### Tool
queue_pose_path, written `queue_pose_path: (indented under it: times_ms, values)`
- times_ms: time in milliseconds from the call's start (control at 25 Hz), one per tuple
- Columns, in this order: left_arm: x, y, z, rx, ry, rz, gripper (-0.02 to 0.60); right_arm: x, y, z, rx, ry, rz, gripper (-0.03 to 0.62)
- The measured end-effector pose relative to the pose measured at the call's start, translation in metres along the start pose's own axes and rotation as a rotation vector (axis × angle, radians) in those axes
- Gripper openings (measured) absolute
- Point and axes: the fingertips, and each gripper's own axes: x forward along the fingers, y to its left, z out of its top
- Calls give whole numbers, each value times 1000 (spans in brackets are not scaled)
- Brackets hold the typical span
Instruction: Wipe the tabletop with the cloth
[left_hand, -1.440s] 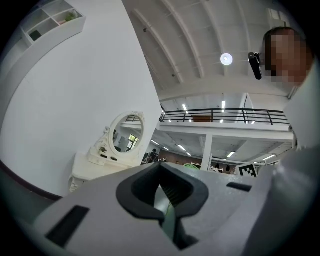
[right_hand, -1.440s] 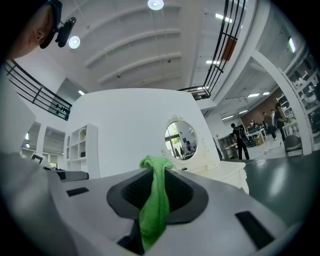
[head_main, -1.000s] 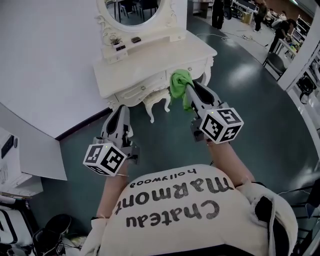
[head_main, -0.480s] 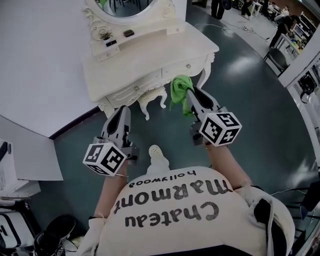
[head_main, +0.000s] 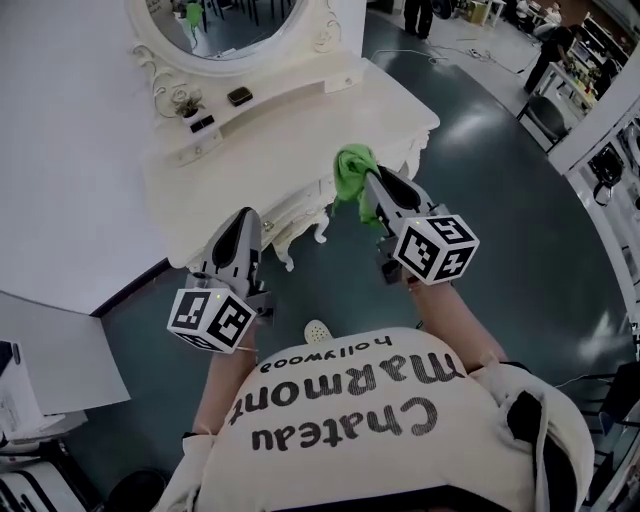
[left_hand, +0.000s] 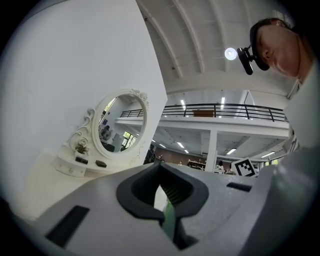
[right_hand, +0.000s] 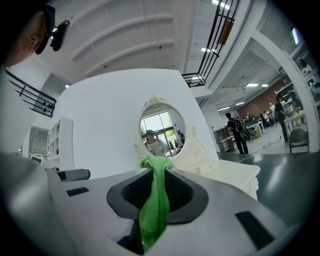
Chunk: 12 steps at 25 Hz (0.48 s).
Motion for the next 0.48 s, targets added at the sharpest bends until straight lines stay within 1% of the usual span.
queue_pose_path:
  times_ms: [160, 280, 480]
  values:
    - [38, 33, 21, -7, -13, -13, 9, 51, -15, 18, 20, -20, -6, 84]
    - [60, 60, 34, -7, -23, -9, 8, 87, -21, 28, 32, -34, -7, 84]
    - [84, 97, 45, 11, -23, 10, 9, 133, -24, 32, 48, -41, 12, 84]
